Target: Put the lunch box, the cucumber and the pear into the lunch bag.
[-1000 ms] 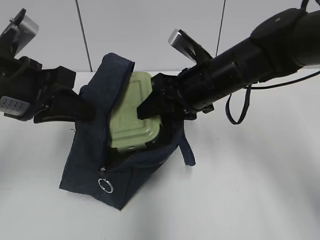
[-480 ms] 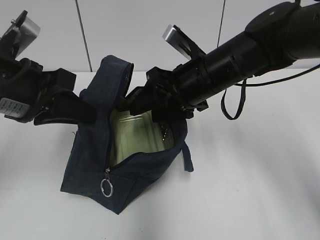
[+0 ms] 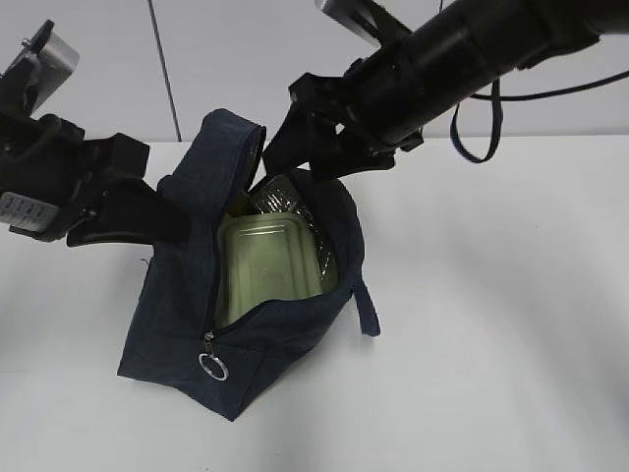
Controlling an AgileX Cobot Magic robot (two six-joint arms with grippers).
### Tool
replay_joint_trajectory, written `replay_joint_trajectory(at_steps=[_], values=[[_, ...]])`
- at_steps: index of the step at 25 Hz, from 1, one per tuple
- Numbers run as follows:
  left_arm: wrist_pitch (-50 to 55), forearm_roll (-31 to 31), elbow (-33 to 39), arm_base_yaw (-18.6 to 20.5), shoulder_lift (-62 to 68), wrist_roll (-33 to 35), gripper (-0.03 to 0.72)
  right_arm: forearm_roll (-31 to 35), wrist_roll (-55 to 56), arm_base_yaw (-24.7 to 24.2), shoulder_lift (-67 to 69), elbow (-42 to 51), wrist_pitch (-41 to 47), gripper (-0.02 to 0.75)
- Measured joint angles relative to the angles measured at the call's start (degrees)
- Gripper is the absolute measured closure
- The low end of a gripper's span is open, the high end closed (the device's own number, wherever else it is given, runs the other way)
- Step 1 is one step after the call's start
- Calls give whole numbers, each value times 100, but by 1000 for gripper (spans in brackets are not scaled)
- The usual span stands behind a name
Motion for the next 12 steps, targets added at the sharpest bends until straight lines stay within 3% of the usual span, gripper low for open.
replay_joint_trajectory(at_steps=[5, 8, 12], values=[[0, 0, 0, 0, 0, 0, 686, -1613, 1360, 0, -206, -302, 539, 243], [-22, 0, 0, 0, 0, 0, 686, -2061, 1861, 0, -219, -305, 968, 243], [-66, 0, 0, 0, 0, 0, 686, -2195, 2075, 0, -207, -305, 1114, 243]])
